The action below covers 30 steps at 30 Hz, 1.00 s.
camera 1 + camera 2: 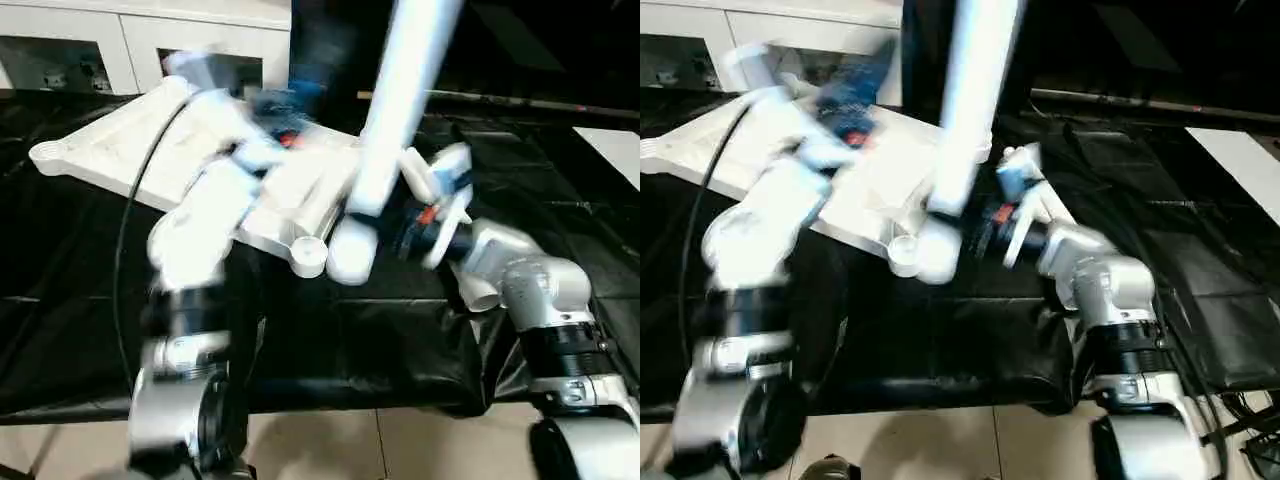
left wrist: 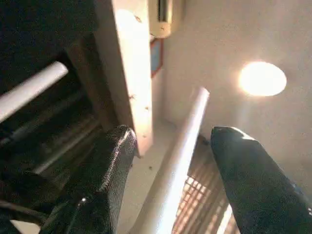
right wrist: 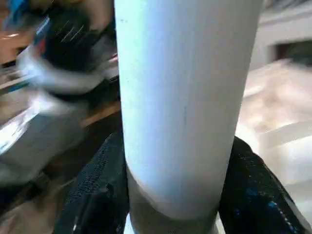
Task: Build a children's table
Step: Pick table leg
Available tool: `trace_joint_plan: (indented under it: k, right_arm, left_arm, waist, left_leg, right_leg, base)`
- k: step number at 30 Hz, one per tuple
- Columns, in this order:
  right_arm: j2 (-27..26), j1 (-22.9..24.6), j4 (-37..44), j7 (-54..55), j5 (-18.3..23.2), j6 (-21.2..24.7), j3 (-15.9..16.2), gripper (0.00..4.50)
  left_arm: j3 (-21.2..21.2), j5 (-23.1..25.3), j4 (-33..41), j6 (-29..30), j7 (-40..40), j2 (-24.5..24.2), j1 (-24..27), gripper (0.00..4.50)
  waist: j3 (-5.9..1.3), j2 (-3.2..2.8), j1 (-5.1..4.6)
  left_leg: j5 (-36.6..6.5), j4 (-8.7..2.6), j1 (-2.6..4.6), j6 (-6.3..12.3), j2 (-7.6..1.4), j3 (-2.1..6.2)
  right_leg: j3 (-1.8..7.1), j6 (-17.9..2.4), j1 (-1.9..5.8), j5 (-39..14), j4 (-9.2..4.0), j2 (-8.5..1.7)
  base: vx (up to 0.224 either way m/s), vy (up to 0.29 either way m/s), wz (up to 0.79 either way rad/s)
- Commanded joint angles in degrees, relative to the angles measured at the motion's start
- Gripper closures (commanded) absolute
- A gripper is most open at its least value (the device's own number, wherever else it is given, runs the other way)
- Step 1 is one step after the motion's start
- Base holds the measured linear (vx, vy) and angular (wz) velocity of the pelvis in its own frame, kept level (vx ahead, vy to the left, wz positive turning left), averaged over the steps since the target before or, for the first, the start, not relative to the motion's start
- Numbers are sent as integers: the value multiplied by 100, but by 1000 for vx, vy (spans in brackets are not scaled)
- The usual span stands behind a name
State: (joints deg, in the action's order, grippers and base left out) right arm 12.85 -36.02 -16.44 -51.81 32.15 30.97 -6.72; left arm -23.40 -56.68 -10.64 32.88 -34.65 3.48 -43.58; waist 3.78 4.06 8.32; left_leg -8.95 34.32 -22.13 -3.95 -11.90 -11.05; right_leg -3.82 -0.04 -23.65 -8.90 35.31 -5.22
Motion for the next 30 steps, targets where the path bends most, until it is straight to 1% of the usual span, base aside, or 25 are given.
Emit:
trace_joint_plan:
  k: [1, 2, 3, 4, 6, 7, 8, 9, 11, 12, 13, 15, 16, 17, 19, 20, 22, 23, 24, 25, 26, 27, 28, 29, 30]
  right_arm:
    - [12, -45, -59, 441, -317, -321, -143, 261]
    - [-10, 67, -121, 1249, -878, -796, -138, 261]
    - [-15, 122, -105, 1499, -1005, -867, -165, 261]
    - [-16, 133, -97, 1541, -1016, -870, -173, 261]
    - [-94, 341, 96, 2188, -1314, -1162, -295, 261]
    - [-166, 467, 226, 2508, -1397, -1182, -393, 261]
    - [-192, 565, 329, 2685, -1477, -1161, -416, 261]
    - [-208, 721, 495, 2875, -1635, -1197, -398, 261]
    - [-240, 1113, 911, 3153, -1955, -1239, -266, 261]
    - [-277, 1347, 1139, 3251, -2114, -1289, -159, 261]
    - [-324, 1535, 1294, 3292, -2181, -1275, -80, 261]
    - [-364, 1665, 1371, 3362, -2215, -1298, -11, 261]
    - [-364, 1797, 1397, 3397, -2293, -1385, 81, 261]
    - [-369, 1990, 1400, 3523, -2457, -1587, 223, 261]
    - [-406, 2045, 1416, 3559, -2440, -1601, 217, 261]
    - [-486, 2107, 1487, 3636, -2421, -1572, 193, 261]
    - [-530, 2176, 1583, 3692, -2466, -1555, 199, 261]
    - [-535, 2186, 1590, 3690, -2459, -1549, 196, 261]
    - [-561, 2230, 1610, 3696, -2457, -1531, 206, 261]
    - [-583, 2282, 1616, 3678, -2462, -1526, 249, 261]
    - [-583, 2283, 1617, 3679, -2462, -1526, 252, 261]
    - [-581, 2313, 1644, 3709, -2467, -1521, 327, 261]
    - [-582, 2317, 1653, 3721, -2467, -1519, 347, 261]
    - [-594, 2322, 1671, 3725, -2451, -1511, 378, 261]
    - [-596, 2320, 1670, 3724, -2453, -1511, 385, 261]
  left_arm:
    - [124, 197, 155, 96, 235, -90, 25, 153]
    - [787, 1766, 86, -180, 777, -738, 391, 153]
    - [1063, 2406, 52, -322, 1010, -989, 536, 153]
    - [1116, 2510, 47, -350, 1057, -1035, 563, 153]
    - [1577, 3762, -5, -1193, 1452, -1536, 993, 153]
    - [1559, 4053, 121, -1450, 1663, -1624, 1224, 153]
    - [1503, 4099, 231, -1425, 1809, -1640, 1352, 153]
    - [1464, 4218, 386, -1383, 2032, -1683, 1520, 153]
    - [1449, 4674, 739, -1641, 2342, -1772, 1876, 153]
    - [1466, 4946, 929, -1858, 2513, -1797, 2075, 153]
    - [1460, 5063, 1016, -2014, 2587, -1766, 2235, 153]
    - [1514, 5137, 1039, -2145, 2693, -1759, 2352, 153]
    - [1495, 5163, 1067, -2174, 2893, -1661, 2467, 153]
    - [1528, 5337, 1043, -2397, 3230, -1489, 2670, 153]
    - [1534, 5390, 1044, -2471, 3321, -1410, 2752, 153]
    - [1586, 5481, 1061, -2537, 3444, -1325, 2873, 153]
    - [1659, 5590, 1094, -2581, 3547, -1242, 2986, 153]
    - [1679, 5614, 1104, -2578, 3556, -1234, 3000, 153]
    - [1739, 5700, 1130, -2607, 3583, -1206, 3045, 153]
    - [1780, 5751, 1133, -2655, 3596, -1173, 3071, 153]
    - [1781, 5752, 1133, -2657, 3597, -1172, 3070, 153]
    - [1802, 5770, 1119, -2723, 3626, -1142, 3060, 153]
    - [1810, 5777, 1113, -2744, 3634, -1135, 3053, 153]
    - [1843, 5818, 1099, -2783, 3649, -1102, 3053, 153]
    - [1852, 5824, 1098, -2790, 3655, -1095, 3053, 153]
  waist:
    - [-474, -151, -31]
    - [-475, -163, -36]
    - [-449, -141, -71]
    - [-440, -140, -85]
    - [-461, -153, -76]
    - [-473, -126, -80]
    - [-491, -152, -93]
    - [-502, -147, -97]
    - [-495, -156, -97]
    - [-489, -165, -91]
    - [-478, -254, -99]
    - [-457, -231, -118]
    - [-452, -357, -116]
    - [-422, -331, -141]
    - [-397, -317, -174]
    - [-411, -328, -189]
    - [-415, -291, -203]
    - [-405, -304, -164]
    - [-408, -223, -124]
    - [-407, -199, -74]
    - [-404, -215, -44]
    - [-386, -182, -23]
    - [-376, -236, -31]
    - [-380, -206, -60]
    - [-391, -249, -77]
  left_leg:
    - [-1540, -401, 160, -295, -105, 75]
    - [-1602, -419, 170, -348, -109, 89]
    - [-1669, -468, 180, -435, -134, 124]
    - [-1742, -482, 187, -452, -118, 129]
    - [-1703, -483, 191, -493, -118, 137]
    - [-1629, -485, 180, -492, -125, 136]
    - [-1436, -472, 167, -505, -119, 125]
    - [-1301, -456, 167, -497, -121, 116]
    - [-1234, -446, 155, -435, -123, 100]
    - [-1272, -456, 152, -405, -123, 106]
    - [-1430, -467, 150, -376, -124, 112]
    - [-1725, -480, 162, -353, -109, 109]
    - [-1867, -482, 179, -389, -105, 123]
    - [-2185, -485, 198, -391, -94, 114]
    - [-2438, -490, 188, -356, -78, 118]
    - [-2498, -471, 197, -293, -60, 120]
    - [-2258, -442, 118, -33, -30, 91]
    - [-1976, -393, 93, 168, -31, 87]
    - [-1694, -303, 35, 377, -16, 85]
    - [-1406, -174, -23, 556, -31, 140]
    - [-1293, -78, -57, 639, -41, 181]
    - [-1173, 8, -79, 717, -95, 266]
    - [-1205, -75, -74, 740, -94, 298]
    - [-1262, -145, -69, 778, -76, 283]
    - [-1330, -215, -38, 820, -63, 266]
  right_leg:
    - [175, -1021, 284, -1357, -412, -236]
    - [173, -891, 280, -1486, -424, -237]
    - [171, -500, 252, -1759, -443, -218]
    - [173, -338, 257, -1972, -461, -222]
    - [192, -80, 251, -2240, -519, -263]
    - [194, -52, 255, -2153, -507, -262]
    - [197, -159, 259, -1764, -448, -244]
    - [196, -354, 258, -1368, -398, -228]
    - [198, -538, 255, -981, -355, -213]
    - [196, -556, 259, -998, -367, -214]
    - [202, -538, 264, -1055, -389, -220]
    - [204, -519, 246, -1381, -445, -210]
    - [208, -530, 222, -1481, -439, -210]
    - [201, -485, 194, -1807, -504, -199]
    - [197, -356, 191, -2266, -587, -202]
    - [201, -287, 181, -2593, -615, -233]
    - [257, -203, 226, -3038, -680, -374]
    - [334, -146, 243, -3361, -747, -507]
    - [431, -49, 290, -3648, -802, -662]
    - [558, 26, 336, -3952, -866, -895]
    - [647, 50, 351, -4123, -906, -1048]
    - [698, 28, 345, -4420, -958, -1189]
    - [624, -63, 329, -4372, -936, -1090]
    - [550, -107, 329, -4218, -907, -989]
    - [470, -155, 317, -3993, -863, -884]
  base:
    - [0, 0, 0]
    - [0, 0, 0]
    - [0, 0, 0]
    - [0, 0, 0]
    - [0, 0, 0]
    - [0, 0, 0]
    - [0, 0, 0]
    - [0, 0, 0]
    - [0, 0, 0]
    - [0, 0, 0]
    - [0, 0, 0]
    - [0, 0, 0]
    - [0, 0, 0]
    - [0, 0, 0]
    - [0, 0, 0]
    - [0, 0, 0]
    - [0, 0, 0]
    - [0, 0, 0]
    - [0, 0, 0]
    - [0, 0, 0]
    - [0, 0, 0]
    - [-22, 82, -7]
    - [-15, 126, -9]
    - [-15, 126, -9]
    - [-4, 152, -1]
